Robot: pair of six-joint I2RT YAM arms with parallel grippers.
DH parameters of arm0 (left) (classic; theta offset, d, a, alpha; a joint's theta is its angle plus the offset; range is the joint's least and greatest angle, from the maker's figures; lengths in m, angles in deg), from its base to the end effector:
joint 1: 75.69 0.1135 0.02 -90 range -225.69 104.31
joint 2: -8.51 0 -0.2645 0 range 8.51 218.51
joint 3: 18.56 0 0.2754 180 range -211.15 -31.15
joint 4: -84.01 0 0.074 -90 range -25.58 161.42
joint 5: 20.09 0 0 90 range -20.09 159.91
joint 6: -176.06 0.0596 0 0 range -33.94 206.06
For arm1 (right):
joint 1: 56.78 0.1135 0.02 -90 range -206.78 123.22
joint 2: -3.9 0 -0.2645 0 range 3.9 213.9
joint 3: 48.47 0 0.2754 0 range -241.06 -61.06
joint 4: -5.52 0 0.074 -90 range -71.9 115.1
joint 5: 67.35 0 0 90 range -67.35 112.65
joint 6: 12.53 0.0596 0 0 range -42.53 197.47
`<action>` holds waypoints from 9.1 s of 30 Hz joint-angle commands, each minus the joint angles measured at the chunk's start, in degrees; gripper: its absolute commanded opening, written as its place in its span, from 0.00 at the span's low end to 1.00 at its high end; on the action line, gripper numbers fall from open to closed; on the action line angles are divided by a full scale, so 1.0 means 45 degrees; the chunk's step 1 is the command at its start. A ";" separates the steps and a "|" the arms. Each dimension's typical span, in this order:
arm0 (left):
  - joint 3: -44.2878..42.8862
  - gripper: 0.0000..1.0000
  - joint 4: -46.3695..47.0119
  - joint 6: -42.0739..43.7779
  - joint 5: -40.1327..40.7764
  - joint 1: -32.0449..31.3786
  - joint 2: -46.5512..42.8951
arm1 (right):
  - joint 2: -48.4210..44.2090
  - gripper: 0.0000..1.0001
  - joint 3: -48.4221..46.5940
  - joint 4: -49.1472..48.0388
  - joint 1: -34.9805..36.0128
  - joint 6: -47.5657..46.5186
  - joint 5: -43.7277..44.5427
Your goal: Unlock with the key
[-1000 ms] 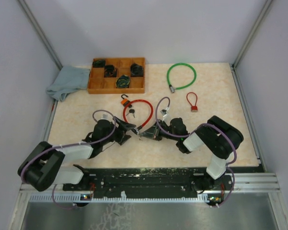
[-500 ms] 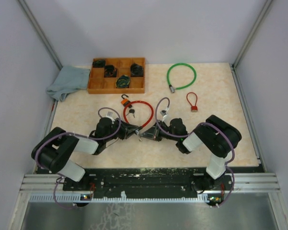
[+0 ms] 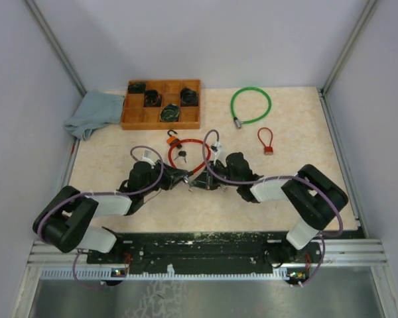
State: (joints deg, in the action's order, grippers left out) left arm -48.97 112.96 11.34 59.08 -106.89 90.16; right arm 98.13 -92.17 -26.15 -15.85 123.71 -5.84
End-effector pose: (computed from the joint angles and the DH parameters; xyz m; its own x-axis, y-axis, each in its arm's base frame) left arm 0.2308 -0.1529 0.1102 -0.7198 -0.6718 -0.1751 -0.1397 0.3872 -0.9113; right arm 0.2338 0.2404 0.1238 -0.8311 0.1195 -0.5431 -0.4577 0.4077 0.7901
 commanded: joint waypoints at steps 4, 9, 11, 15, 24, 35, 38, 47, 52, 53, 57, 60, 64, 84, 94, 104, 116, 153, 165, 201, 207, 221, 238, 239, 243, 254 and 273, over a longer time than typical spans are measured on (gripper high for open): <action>-0.0459 0.00 -0.1175 0.1172 0.0571 -0.0285 -0.1782 | -0.2219 0.00 -0.2258 0.5245 0.1396 -0.5778 0.3784; -0.0483 0.00 -0.1908 0.1220 0.1030 -0.0313 -0.2521 | -0.2688 0.19 -0.2385 0.5449 0.1603 -0.6788 0.3391; -0.0662 0.00 -0.2634 0.1275 0.1286 -0.0313 -0.2713 | -0.3377 0.25 -0.1903 0.5020 0.1623 -0.7315 0.3334; -0.0985 0.00 -0.3770 0.1284 0.1606 -0.0313 -0.2887 | -0.4855 0.38 -0.1119 0.4770 0.1905 -0.9421 0.3309; -0.1585 0.00 -0.5005 0.0956 0.1486 -0.0313 -0.2729 | -0.5709 0.51 0.0975 0.3023 0.3960 -1.6459 0.3672; -0.1658 0.00 -0.5327 0.0793 0.1196 -0.0313 -0.2753 | -0.3537 0.46 0.0136 0.2222 0.5310 -1.9269 0.6352; -0.1651 0.00 -0.5290 0.0747 0.1111 -0.0323 -0.2736 | -0.3166 0.42 0.0236 0.1349 0.5506 -1.9651 0.6956; -0.1612 0.00 -0.5064 0.0575 0.0808 -0.0328 -0.2579 | -0.2122 0.32 0.0002 0.0159 0.5676 -1.9690 0.7658; -0.1431 0.00 -0.4903 0.0431 0.0797 -0.0332 -0.2683 | -0.1723 0.27 -0.0052 -0.0145 0.5680 -1.9422 0.7784; -0.1381 0.00 -0.4828 0.0364 0.0772 -0.0332 -0.2710 | -0.1664 0.26 -0.0048 -0.0262 0.5689 -1.9326 0.7870; -0.1162 0.00 -0.4468 0.0053 0.0619 -0.0332 -0.2735 | -0.1394 0.23 -0.0095 -0.0538 0.5679 -1.8742 0.7917; -0.0985 0.00 -0.4057 -0.0165 0.0398 -0.0349 -0.2695 | -0.1249 0.15 0.0073 -0.1383 0.5686 -1.7916 0.8121; -0.0579 0.00 -0.3378 -0.0405 0.0279 -0.0371 -0.2758 | -0.1274 0.05 0.0281 -0.2163 0.5683 -1.6300 0.8226; 0.1956 0.00 0.3045 -0.0223 -0.0387 -0.0411 -0.2805 | -0.1931 0.00 0.0999 -0.3336 0.3229 -0.1180 0.5610; 0.1983 0.00 0.2898 0.0257 -0.0183 -0.0411 -0.2708 | -0.2978 0.21 0.1587 -0.3389 0.2067 -0.0773 0.3151; 0.1099 0.00 0.0227 0.0598 -0.0099 -0.0410 -0.3166 | -0.6481 0.48 0.0934 0.2777 0.1726 -0.8863 0.2337; 0.0402 0.00 -0.1937 0.1095 -0.0289 -0.0402 -0.3755 | -0.5148 0.51 0.0107 0.4232 0.1732 -1.6939 0.2139; -0.1486 0.00 -0.5762 0.4978 0.2290 0.1418 -0.6035 | -0.1796 0.47 -0.1326 0.4714 0.1661 -1.8106 0.5035; -0.0955 0.02 -0.5431 0.6055 0.3169 0.3324 -0.4570 | -0.3682 0.52 -0.0291 0.4535 0.1033 -1.4259 0.6288; -0.1503 0.95 -0.8059 0.8844 0.3748 0.3720 -0.5645 | 0.4654 0.55 -1.1733 0.9857 -0.4822 -1.0122 0.8327; -0.1521 0.95 -0.7621 0.9056 0.3162 0.3624 -0.5398 | 0.7189 0.50 -1.4788 1.1482 -0.5177 -1.0482 0.8041; -0.1386 0.94 -0.7038 0.9115 0.2136 0.3516 -0.5286 | 0.9328 0.13 -1.7690 1.4618 -0.5268 -1.0705 0.6447; -0.1193 0.94 -0.6231 0.7943 -0.0547 0.3476 -0.5380 | 0.0956 0.00 -0.9661 1.1486 -0.3345 -1.1132 0.5778; -0.1197 0.94 -0.6224 0.7819 -0.0738 0.3476 -0.5384 | 0.0384 0.00 -0.9213 1.1339 -0.3127 -1.1059 0.5691; -0.1229 0.94 -0.6398 0.7180 -0.1514 0.3477 -0.5346 | -0.1258 0.00 -0.7867 1.0853 -0.1787 -1.1022 0.5817; -0.0255 0.94 -0.5686 0.4579 -0.3633 0.3480 -0.5849 | -0.2085 0.00 -0.5725 0.8650 0.2424 -1.0300 0.6854; 0.1095 0.89 -0.5636 0.3348 -0.3272 0.3369 -0.5294 | 0.1173 0.00 -0.5014 0.6507 0.3946 -0.8862 0.6138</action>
State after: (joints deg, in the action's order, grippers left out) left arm -43.90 86.86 25.66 43.61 -91.29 66.03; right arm 101.93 -113.88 7.36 1.27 82.27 23.17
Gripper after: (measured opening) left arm 0.888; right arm 0.164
